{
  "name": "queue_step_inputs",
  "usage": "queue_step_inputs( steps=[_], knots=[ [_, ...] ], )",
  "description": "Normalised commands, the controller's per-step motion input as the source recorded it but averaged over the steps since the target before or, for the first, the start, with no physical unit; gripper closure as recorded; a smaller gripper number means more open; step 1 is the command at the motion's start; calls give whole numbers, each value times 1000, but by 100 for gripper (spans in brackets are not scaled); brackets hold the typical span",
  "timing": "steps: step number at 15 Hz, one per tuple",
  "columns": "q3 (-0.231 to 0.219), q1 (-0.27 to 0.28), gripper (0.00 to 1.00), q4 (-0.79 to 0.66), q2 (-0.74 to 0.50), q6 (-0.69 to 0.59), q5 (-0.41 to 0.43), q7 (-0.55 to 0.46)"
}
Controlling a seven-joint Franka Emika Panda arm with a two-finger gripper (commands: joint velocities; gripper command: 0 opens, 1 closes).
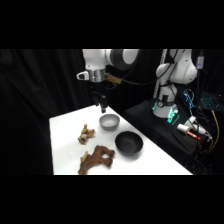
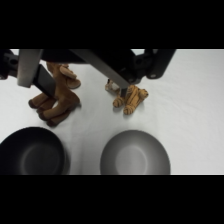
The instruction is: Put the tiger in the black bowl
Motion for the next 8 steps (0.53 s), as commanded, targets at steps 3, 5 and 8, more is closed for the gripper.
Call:
queue_step_inputs(
  steps=[3,5,8],
  knots=[
    [7,-39,0,121,118,36,17,7],
    [5,-65,0,313,270,41,131,-188],
    [15,-83,0,465,385,28,150,-310]
  ],
)
